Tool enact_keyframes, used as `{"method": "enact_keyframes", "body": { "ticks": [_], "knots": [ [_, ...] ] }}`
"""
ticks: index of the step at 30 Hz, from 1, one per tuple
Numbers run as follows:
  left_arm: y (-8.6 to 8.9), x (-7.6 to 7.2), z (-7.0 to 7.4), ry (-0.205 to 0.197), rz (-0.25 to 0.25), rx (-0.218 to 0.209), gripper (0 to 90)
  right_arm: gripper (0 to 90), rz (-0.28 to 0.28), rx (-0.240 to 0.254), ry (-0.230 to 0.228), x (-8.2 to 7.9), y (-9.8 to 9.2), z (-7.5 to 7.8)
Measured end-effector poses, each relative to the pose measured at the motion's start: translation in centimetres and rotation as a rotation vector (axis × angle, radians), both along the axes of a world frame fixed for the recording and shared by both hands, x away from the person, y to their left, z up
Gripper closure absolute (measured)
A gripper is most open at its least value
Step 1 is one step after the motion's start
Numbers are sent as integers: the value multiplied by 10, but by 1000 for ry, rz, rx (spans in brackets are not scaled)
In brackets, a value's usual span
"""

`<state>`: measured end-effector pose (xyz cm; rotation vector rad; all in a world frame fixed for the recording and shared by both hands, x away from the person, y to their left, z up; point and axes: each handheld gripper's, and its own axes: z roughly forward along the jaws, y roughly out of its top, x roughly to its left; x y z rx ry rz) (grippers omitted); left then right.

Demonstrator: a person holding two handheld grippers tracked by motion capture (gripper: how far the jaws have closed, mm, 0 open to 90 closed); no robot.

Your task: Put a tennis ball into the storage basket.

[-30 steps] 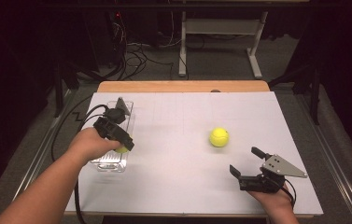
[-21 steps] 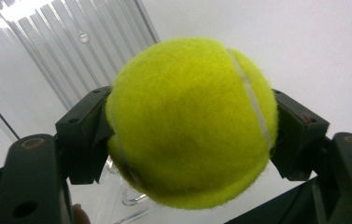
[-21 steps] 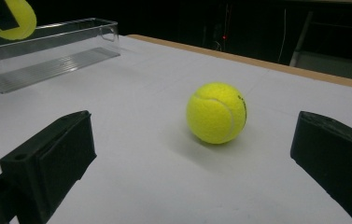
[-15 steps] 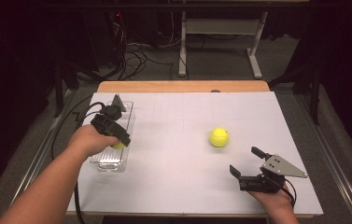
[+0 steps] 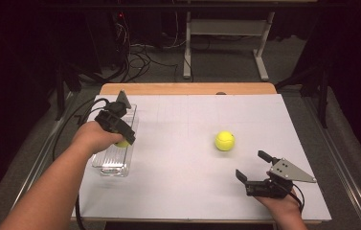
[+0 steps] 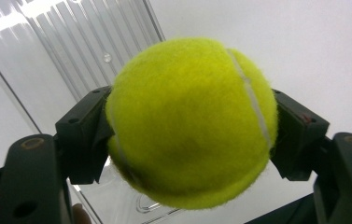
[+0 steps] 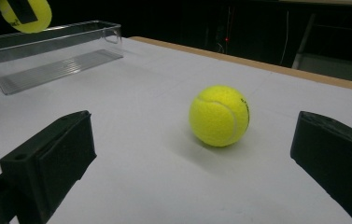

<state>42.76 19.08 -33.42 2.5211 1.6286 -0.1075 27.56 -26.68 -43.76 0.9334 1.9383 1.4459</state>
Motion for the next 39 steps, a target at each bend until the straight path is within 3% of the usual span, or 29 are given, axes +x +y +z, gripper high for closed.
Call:
{"method": "enact_keyframes", "body": {
  "ticks": [10,12,20,26,39],
  "knots": [
    [1,11,10,-14,15,15,260,2,9,5,1,0,0,0],
    [4,12,8,-5,35,9,260,2,8,6,-1,-1,0,0],
    [11,17,-4,-37,115,-14,256,2,14,5,0,-1,2,0],
    [9,21,-18,-21,104,2,258,2,23,2,7,-1,5,-1],
    [23,35,-21,-21,155,37,258,2,27,0,11,-1,5,-1]
  ]
}}
